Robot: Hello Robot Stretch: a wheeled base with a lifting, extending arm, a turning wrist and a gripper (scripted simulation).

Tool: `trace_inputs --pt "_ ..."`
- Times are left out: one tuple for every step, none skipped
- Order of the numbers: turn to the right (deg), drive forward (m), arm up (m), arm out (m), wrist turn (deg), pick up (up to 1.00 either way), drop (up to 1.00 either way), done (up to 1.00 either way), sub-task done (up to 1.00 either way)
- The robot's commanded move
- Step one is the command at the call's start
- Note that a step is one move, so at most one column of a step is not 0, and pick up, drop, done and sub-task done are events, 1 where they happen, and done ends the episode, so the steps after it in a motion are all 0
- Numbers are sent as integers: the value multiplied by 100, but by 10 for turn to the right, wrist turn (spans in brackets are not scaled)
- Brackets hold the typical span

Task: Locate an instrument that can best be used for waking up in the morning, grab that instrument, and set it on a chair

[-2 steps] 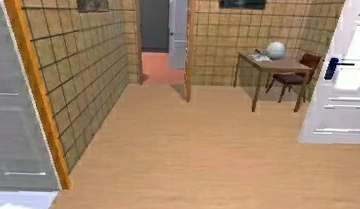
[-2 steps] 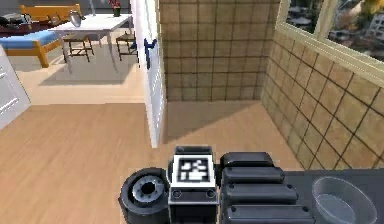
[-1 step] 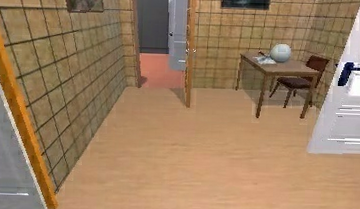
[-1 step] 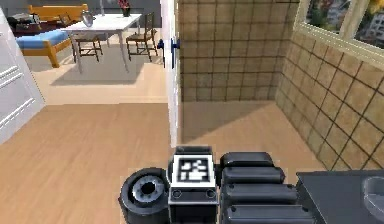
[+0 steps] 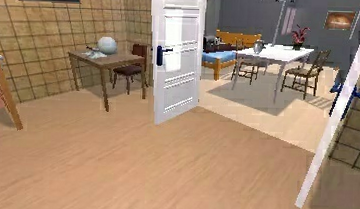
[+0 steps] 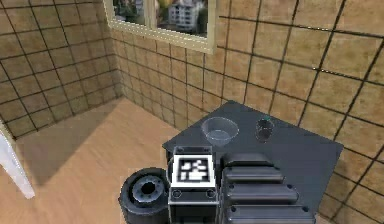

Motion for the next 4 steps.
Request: trace_inputs --pt "120 0 0 0 0 0 0 0 0" --pt "0 100 0 0 0 0 0 0 0" --pt "30 0 0 0 0 0 0 0 0" --pt "0 45 0 0 0 0 0 0 0"
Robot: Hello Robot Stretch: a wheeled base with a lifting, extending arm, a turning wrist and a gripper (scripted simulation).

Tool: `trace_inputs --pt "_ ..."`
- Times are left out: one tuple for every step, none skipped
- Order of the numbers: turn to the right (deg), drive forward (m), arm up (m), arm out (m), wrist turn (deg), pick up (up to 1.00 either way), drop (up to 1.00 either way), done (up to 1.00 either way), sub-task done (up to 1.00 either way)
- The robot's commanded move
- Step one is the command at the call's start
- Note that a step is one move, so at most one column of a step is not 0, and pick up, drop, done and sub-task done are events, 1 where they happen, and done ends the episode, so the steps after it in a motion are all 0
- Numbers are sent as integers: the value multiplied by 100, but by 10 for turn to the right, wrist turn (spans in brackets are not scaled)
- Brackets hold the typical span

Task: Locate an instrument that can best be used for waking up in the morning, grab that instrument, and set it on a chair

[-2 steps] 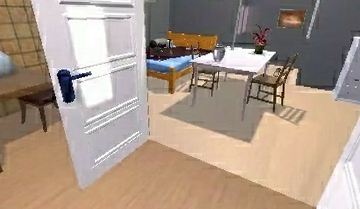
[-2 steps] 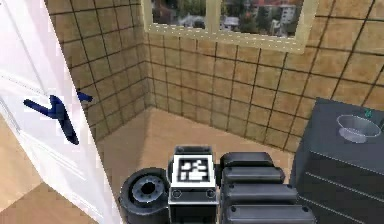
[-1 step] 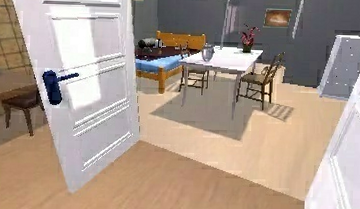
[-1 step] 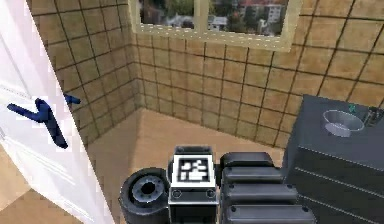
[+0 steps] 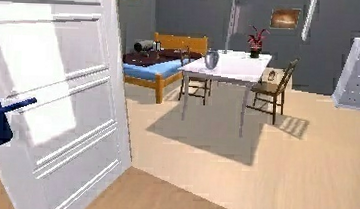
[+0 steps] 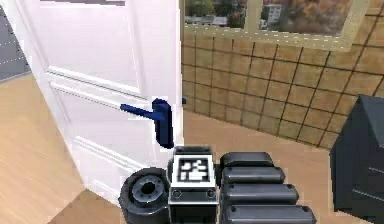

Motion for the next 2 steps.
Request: trace_inputs --pt "210 0 0 0 0 0 0 0 0" --pt "0 100 0 0 0 0 0 0 0"
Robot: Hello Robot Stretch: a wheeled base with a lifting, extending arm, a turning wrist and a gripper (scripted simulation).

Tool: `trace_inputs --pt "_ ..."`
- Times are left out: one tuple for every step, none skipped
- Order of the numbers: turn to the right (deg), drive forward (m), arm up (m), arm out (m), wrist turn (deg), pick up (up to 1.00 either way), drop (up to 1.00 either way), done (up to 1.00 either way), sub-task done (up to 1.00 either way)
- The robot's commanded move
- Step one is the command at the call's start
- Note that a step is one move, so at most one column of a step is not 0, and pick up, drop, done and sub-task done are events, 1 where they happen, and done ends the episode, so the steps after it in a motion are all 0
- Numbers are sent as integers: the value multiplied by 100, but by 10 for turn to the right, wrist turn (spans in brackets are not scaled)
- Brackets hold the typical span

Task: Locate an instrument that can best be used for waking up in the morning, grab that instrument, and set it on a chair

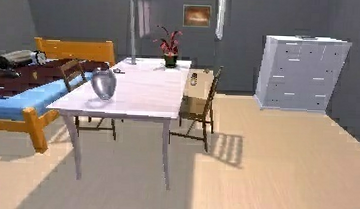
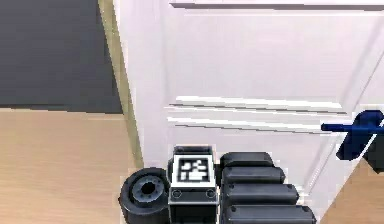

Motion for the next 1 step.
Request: trace_inputs --pt "0 40 0 0 0 0 0 0 0"
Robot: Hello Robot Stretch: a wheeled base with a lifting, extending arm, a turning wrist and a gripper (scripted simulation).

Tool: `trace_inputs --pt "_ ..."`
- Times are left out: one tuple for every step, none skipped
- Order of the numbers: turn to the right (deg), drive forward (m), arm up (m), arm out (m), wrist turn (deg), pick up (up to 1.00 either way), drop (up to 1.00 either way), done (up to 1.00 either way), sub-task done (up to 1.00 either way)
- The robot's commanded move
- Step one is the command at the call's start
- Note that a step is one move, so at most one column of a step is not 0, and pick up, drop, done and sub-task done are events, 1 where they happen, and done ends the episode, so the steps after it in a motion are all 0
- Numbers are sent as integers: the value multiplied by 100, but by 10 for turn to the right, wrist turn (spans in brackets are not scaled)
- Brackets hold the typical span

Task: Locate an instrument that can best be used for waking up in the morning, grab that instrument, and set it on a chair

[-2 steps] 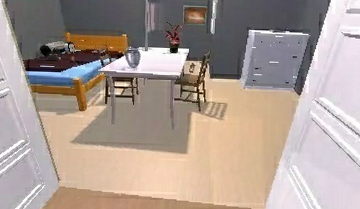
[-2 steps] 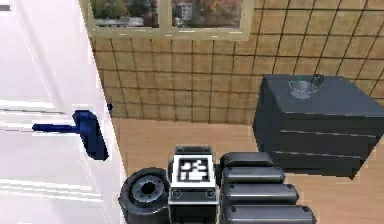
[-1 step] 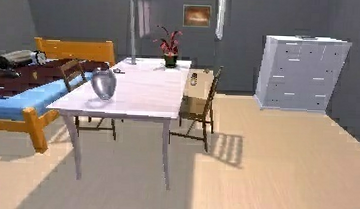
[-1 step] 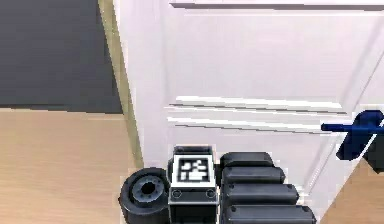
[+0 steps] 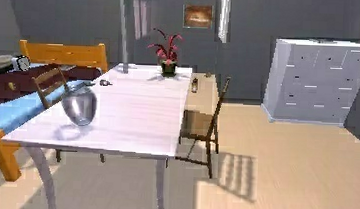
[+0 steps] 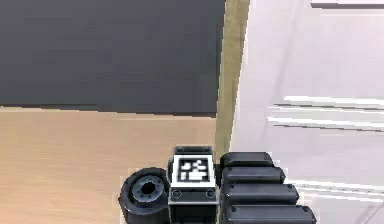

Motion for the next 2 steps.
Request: trace_inputs --pt "360 0 0 0 0 0 0 0 0" --pt "0 100 0 0 0 0 0 0 0"
